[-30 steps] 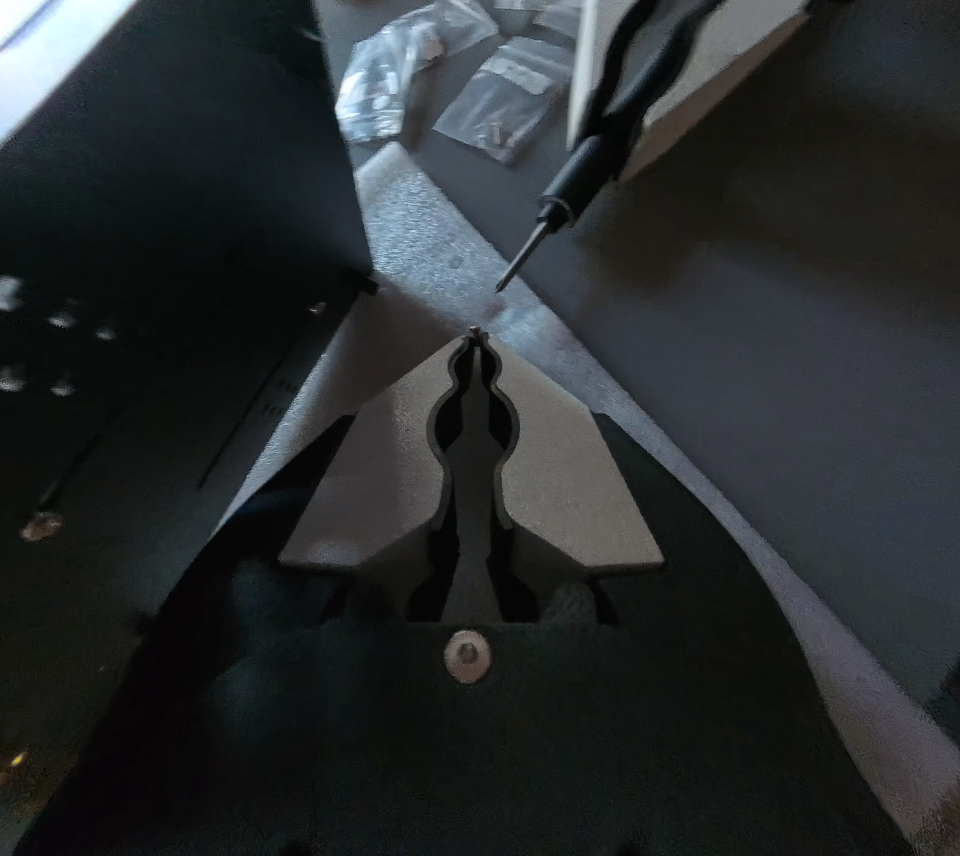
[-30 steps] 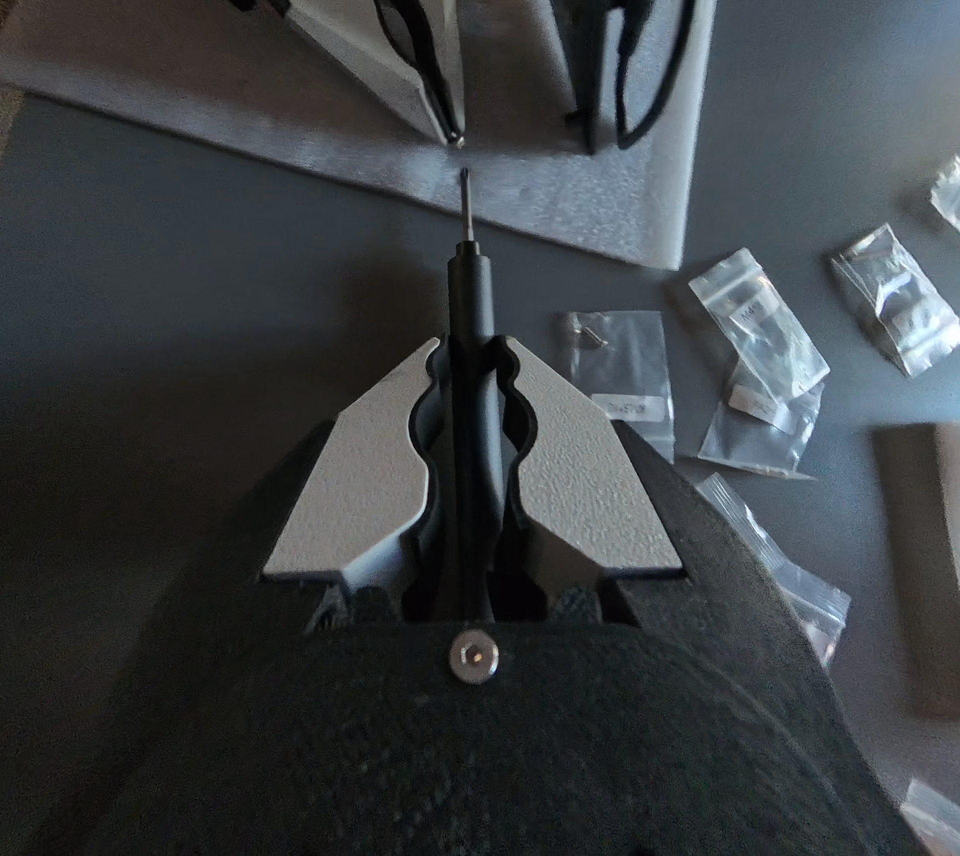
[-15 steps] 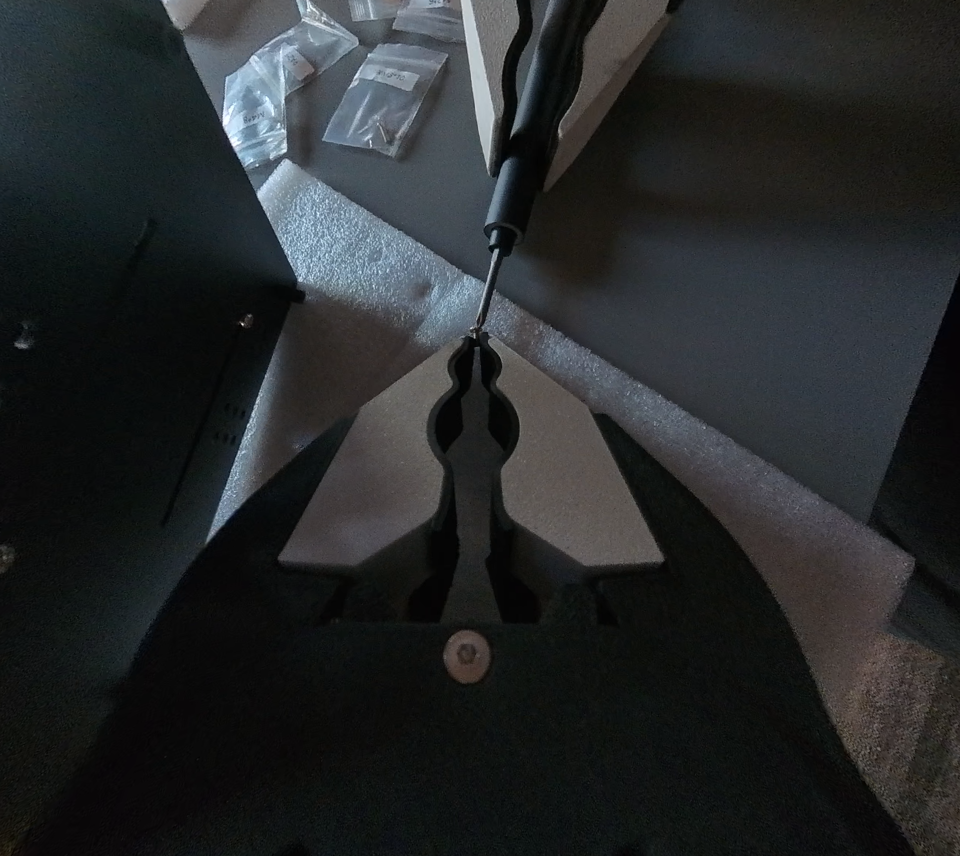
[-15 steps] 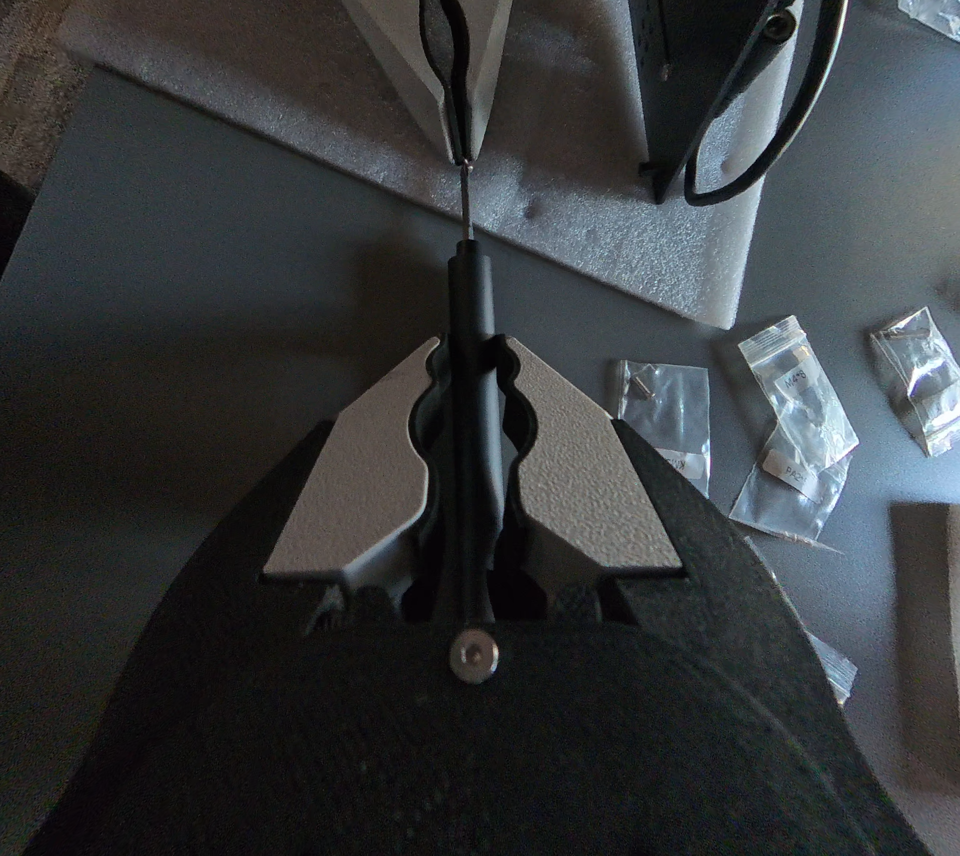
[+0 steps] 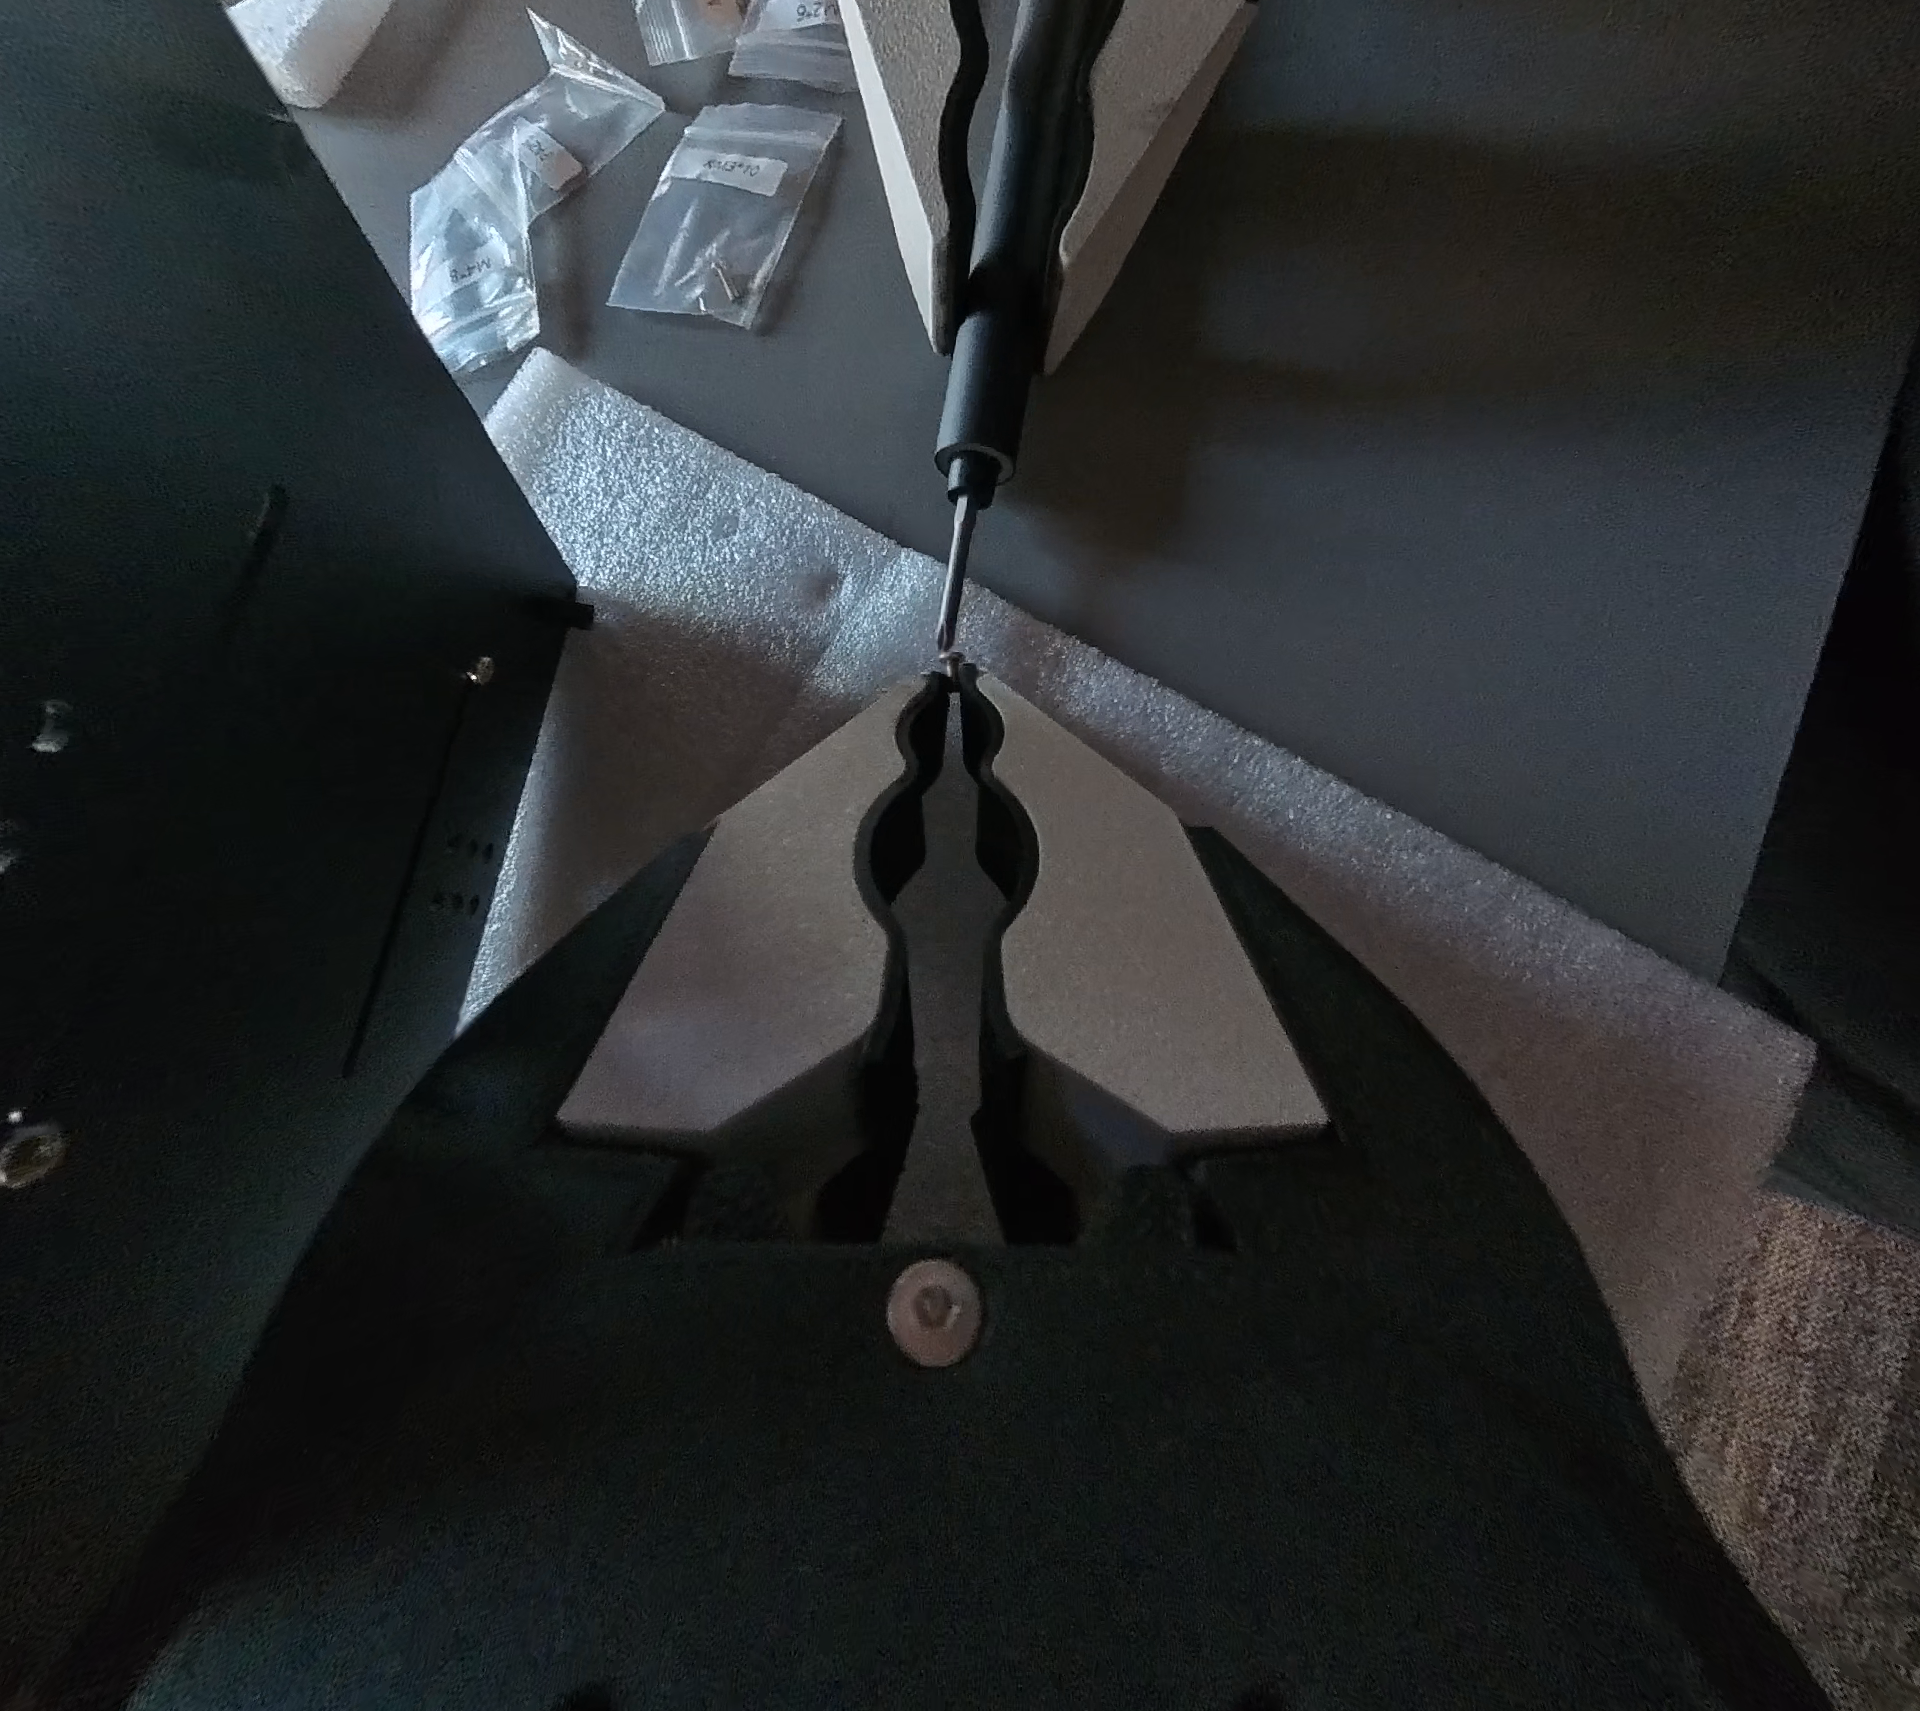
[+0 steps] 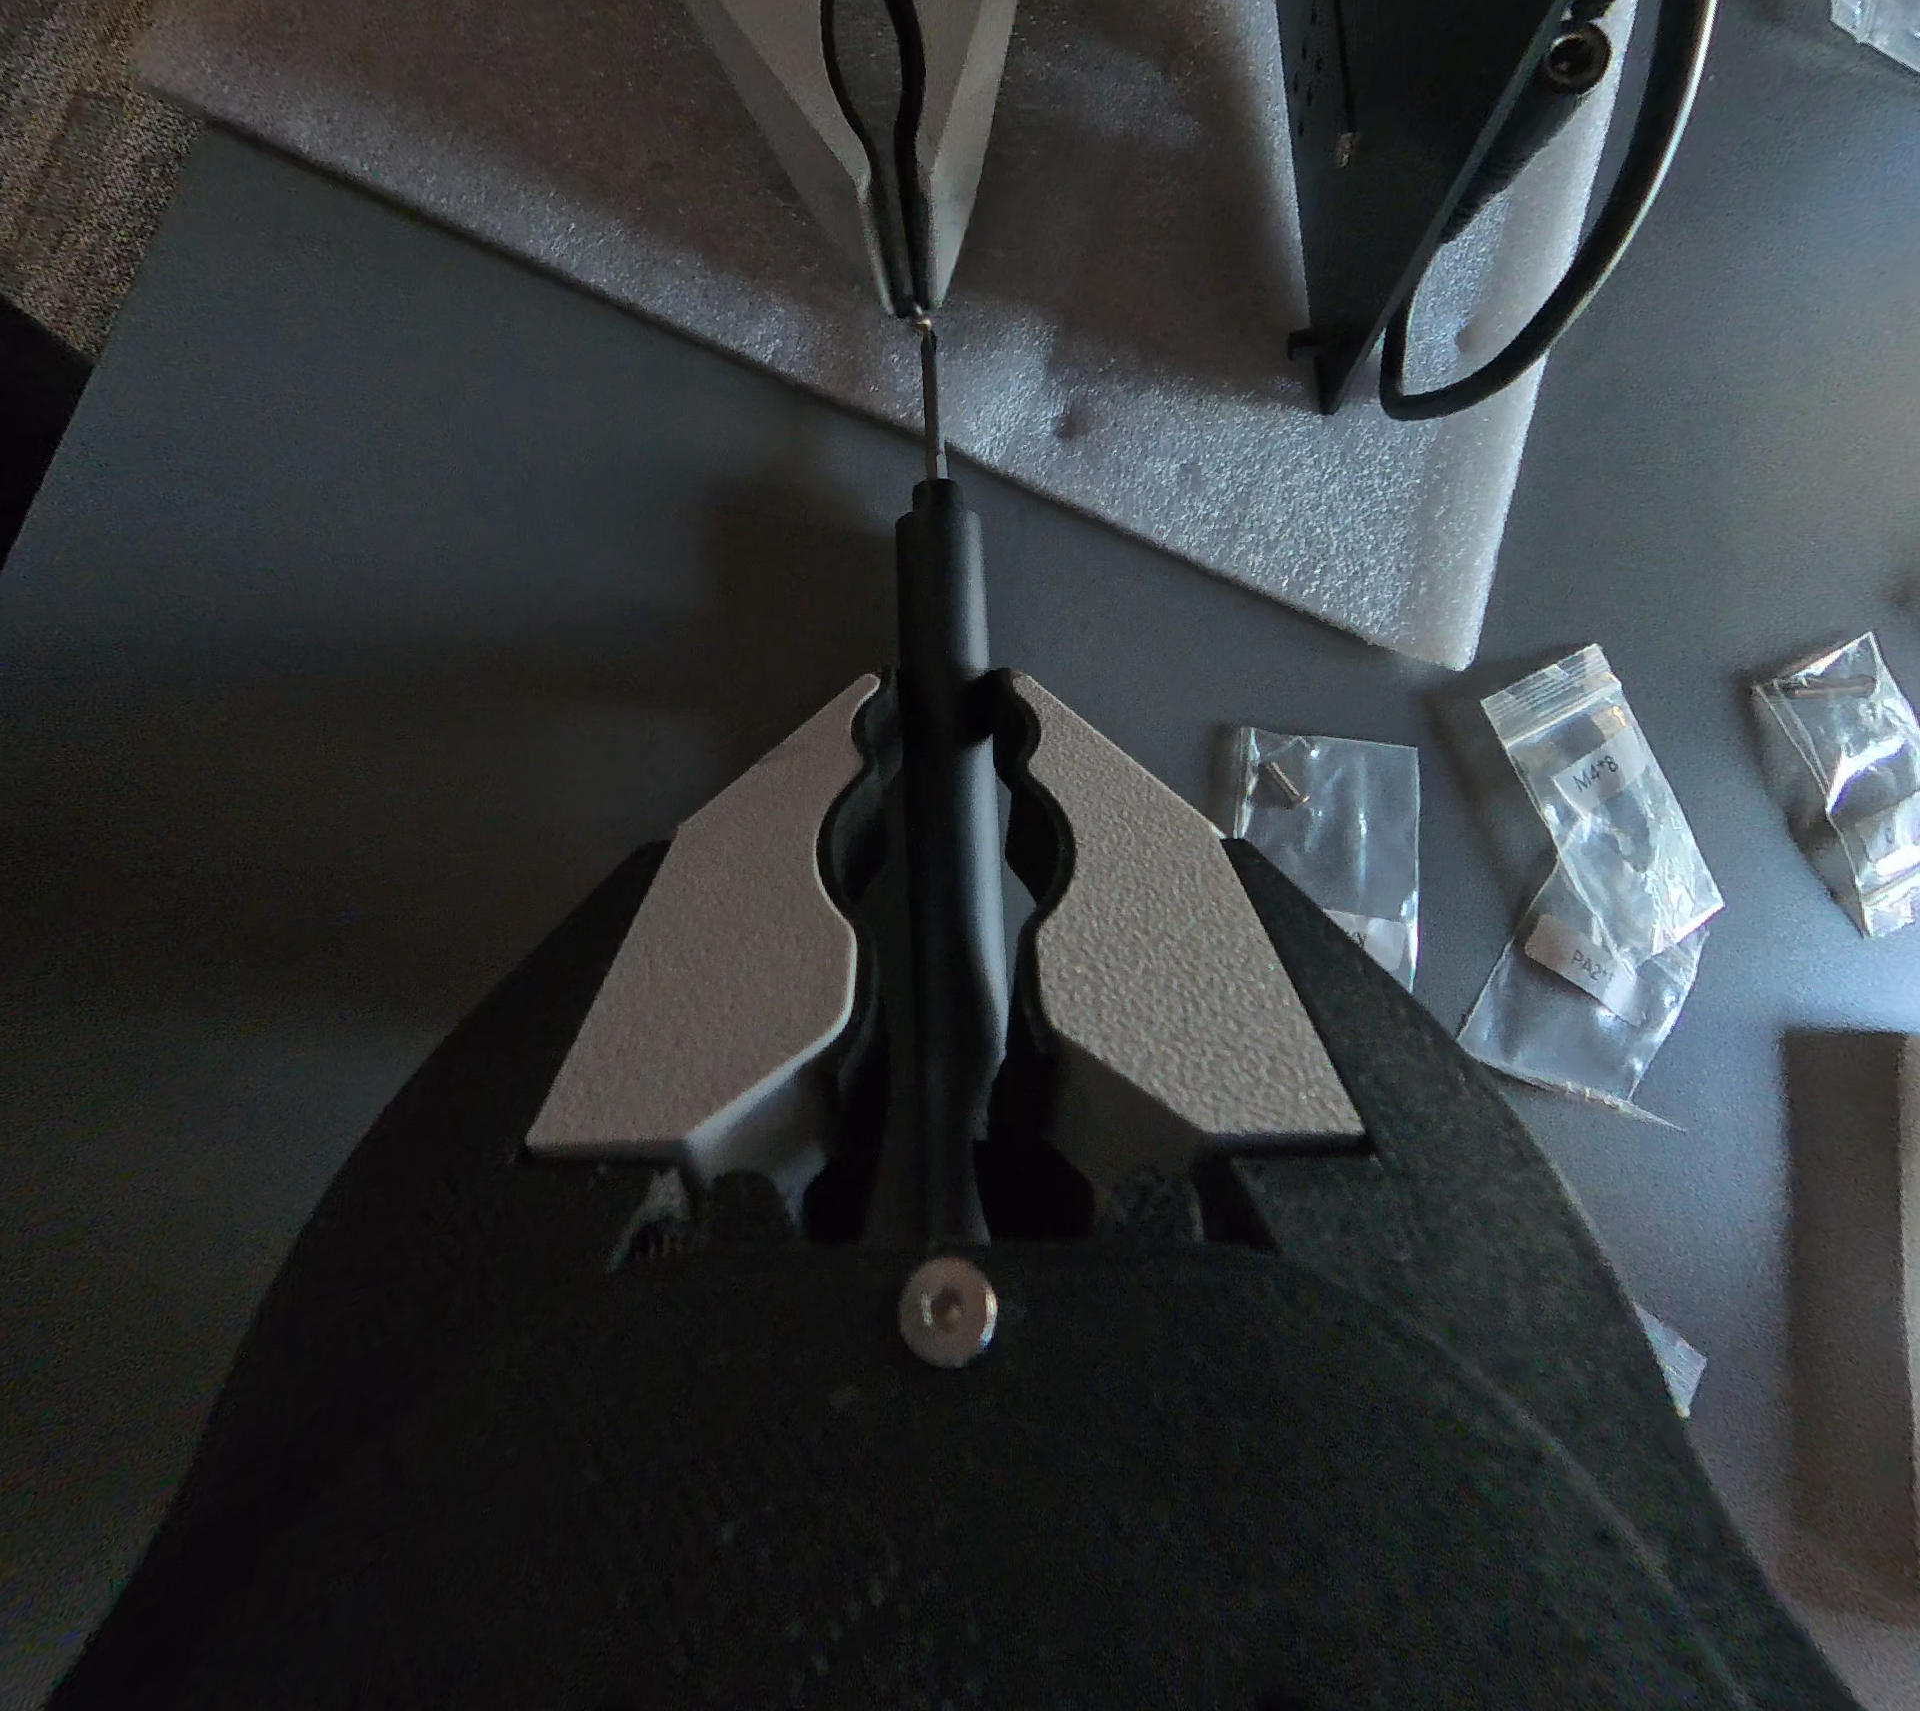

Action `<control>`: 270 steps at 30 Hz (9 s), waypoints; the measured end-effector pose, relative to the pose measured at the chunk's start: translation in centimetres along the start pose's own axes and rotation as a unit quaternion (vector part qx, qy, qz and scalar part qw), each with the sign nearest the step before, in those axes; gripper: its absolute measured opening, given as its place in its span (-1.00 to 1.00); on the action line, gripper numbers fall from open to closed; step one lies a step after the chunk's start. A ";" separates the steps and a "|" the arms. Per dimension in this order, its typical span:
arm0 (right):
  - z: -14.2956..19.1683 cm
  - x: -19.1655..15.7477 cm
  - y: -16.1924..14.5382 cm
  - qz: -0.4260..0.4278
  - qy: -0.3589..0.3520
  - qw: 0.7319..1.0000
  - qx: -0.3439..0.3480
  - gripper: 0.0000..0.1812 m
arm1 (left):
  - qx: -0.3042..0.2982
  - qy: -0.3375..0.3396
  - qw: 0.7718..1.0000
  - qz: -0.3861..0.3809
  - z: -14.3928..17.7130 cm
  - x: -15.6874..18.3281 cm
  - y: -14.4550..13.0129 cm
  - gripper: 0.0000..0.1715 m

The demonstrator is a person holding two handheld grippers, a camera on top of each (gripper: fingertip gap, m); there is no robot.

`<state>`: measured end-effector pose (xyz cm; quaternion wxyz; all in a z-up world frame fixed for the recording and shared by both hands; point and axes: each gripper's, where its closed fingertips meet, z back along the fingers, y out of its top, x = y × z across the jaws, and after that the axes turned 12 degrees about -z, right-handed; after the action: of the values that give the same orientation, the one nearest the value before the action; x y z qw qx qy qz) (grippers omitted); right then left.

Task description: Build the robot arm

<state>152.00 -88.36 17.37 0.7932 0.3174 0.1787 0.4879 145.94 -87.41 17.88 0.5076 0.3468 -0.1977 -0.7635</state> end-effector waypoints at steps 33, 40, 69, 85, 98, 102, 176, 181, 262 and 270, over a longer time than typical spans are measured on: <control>-0.2 -1.1 0.4 0.111 -0.063 0.989 -0.073 -0.83 | -0.118 -0.145 0.980 -0.072 0.7 1.5 -0.1 -0.99; -0.3 -1.1 0.4 0.094 -0.062 0.991 -0.073 -0.83 | -0.127 -0.160 0.977 -0.067 0.9 2.2 -0.6 -1.00; -0.8 -1.6 1.1 0.129 -0.065 0.987 -0.075 -0.83 | -0.155 -0.214 0.964 -0.024 1.8 2.3 -0.6 -1.00; -0.9 -2.6 1.6 0.140 -0.075 0.985 -0.070 -0.83 | -0.219 -0.279 0.935 0.029 2.8 3.2 -0.6 -1.00; -0.7 -2.7 1.4 0.121 -0.078 0.988 -0.060 -0.83 | -0.212 -0.282 0.934 0.050 2.2 3.3 -0.3 -0.88; -0.6 -2.5 1.3 0.116 -0.079 0.988 -0.059 -0.83 | -0.209 -0.260 0.942 0.045 2.7 2.6 -0.2 -0.79; 6.8 -2.9 5.6 -0.491 0.239 0.767 0.337 -0.83 | 0.050 0.082 0.898 0.430 -3.3 7.4 9.3 -0.79; 6.5 -3.1 6.1 -0.520 0.277 0.738 0.329 -0.83 | 0.076 0.070 0.909 0.405 -0.7 7.6 8.6 -0.45; -2.2 -4.7 10.7 -0.632 0.352 0.643 0.251 -0.82 | -0.106 -0.298 0.948 -0.009 6.3 -7.6 3.3 -0.44; -2.0 -4.0 11.1 -0.621 0.353 0.647 0.267 -0.81 | -0.107 -0.307 0.946 -0.002 6.3 -7.7 3.3 -0.47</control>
<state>141.64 -87.70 23.30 0.6684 0.1335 0.7230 -0.1125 145.37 -82.03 26.88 0.4547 0.0396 -0.2599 -0.8510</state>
